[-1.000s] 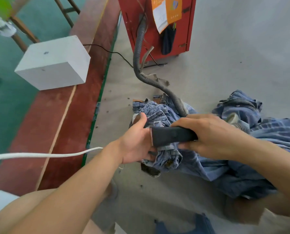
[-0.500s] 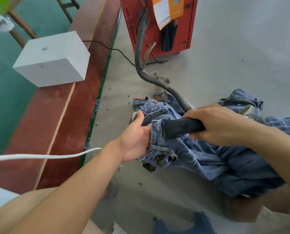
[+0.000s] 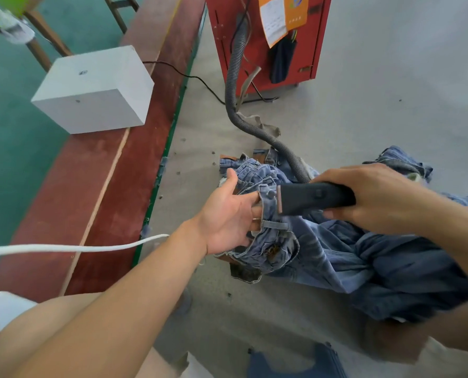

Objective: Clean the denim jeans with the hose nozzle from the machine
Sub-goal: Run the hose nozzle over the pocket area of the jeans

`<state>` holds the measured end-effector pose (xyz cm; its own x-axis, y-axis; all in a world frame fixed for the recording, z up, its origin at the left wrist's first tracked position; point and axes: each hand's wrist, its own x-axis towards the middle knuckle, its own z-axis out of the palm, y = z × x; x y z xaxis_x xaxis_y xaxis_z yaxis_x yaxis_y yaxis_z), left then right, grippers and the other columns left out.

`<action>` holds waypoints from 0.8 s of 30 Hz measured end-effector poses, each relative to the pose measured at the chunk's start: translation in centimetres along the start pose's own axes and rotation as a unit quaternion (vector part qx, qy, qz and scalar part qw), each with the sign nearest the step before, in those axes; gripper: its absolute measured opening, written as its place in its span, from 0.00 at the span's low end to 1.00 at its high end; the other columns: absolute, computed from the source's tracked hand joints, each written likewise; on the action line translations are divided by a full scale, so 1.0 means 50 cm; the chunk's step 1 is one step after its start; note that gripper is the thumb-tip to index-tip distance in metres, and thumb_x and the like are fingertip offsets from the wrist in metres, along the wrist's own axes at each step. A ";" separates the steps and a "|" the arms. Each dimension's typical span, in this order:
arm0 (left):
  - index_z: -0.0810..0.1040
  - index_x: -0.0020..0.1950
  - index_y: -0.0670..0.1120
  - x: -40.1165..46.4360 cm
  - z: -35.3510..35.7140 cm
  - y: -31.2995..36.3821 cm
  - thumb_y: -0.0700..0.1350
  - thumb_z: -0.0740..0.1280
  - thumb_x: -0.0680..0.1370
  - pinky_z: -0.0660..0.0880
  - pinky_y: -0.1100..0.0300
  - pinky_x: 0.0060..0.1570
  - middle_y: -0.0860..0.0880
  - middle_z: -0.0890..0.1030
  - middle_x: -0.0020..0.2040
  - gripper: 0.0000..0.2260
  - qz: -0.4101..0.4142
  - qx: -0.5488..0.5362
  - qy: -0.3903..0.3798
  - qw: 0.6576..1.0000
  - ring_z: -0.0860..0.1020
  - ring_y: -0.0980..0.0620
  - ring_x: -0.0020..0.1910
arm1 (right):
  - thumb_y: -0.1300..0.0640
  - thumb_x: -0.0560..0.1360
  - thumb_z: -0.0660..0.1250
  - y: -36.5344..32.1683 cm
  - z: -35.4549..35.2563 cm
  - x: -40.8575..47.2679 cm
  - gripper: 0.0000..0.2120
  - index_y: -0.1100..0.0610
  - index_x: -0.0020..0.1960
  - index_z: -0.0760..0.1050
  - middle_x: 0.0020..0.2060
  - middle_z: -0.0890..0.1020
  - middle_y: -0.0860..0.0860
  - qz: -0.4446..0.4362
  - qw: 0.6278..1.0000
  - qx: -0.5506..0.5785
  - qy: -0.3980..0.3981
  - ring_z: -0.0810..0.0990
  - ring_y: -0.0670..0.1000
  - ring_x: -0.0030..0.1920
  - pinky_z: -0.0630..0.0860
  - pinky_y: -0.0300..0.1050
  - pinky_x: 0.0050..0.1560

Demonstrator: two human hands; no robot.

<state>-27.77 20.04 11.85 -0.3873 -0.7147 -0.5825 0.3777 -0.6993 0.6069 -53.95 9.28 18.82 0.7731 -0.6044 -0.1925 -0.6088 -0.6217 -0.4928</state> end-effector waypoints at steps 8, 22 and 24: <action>0.64 0.80 0.50 0.011 0.019 -0.005 0.82 0.41 0.72 0.78 0.44 0.50 0.40 0.77 0.68 0.50 0.005 -0.072 -0.040 0.997 0.81 0.41 0.55 | 0.48 0.77 0.72 -0.059 0.041 -0.006 0.17 0.37 0.64 0.74 0.49 0.78 0.40 -0.051 0.993 -0.104 -0.011 0.79 0.47 0.48 0.74 0.46 0.50; 0.65 0.81 0.47 0.039 0.037 -0.006 0.81 0.40 0.73 0.64 0.39 0.61 0.35 0.68 0.77 0.50 0.007 -0.103 -0.070 0.992 0.71 0.38 0.61 | 0.43 0.74 0.75 -0.041 0.011 -0.006 0.17 0.36 0.61 0.74 0.43 0.80 0.39 -0.020 0.998 -0.063 0.000 0.78 0.43 0.42 0.75 0.46 0.43; 0.67 0.80 0.48 0.041 0.030 -0.005 0.80 0.40 0.74 0.59 0.34 0.69 0.37 0.68 0.77 0.49 0.018 -0.120 -0.047 0.991 0.71 0.36 0.63 | 0.40 0.74 0.74 -0.015 -0.003 -0.002 0.19 0.35 0.62 0.72 0.39 0.80 0.40 0.001 0.999 -0.032 0.044 0.76 0.38 0.38 0.71 0.39 0.37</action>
<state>-29.91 18.78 11.31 -0.4426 -0.7425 -0.5029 0.5775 -0.6650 0.4736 -53.60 9.74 19.32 0.7545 -0.6456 -0.1179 -0.6232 -0.6484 -0.4373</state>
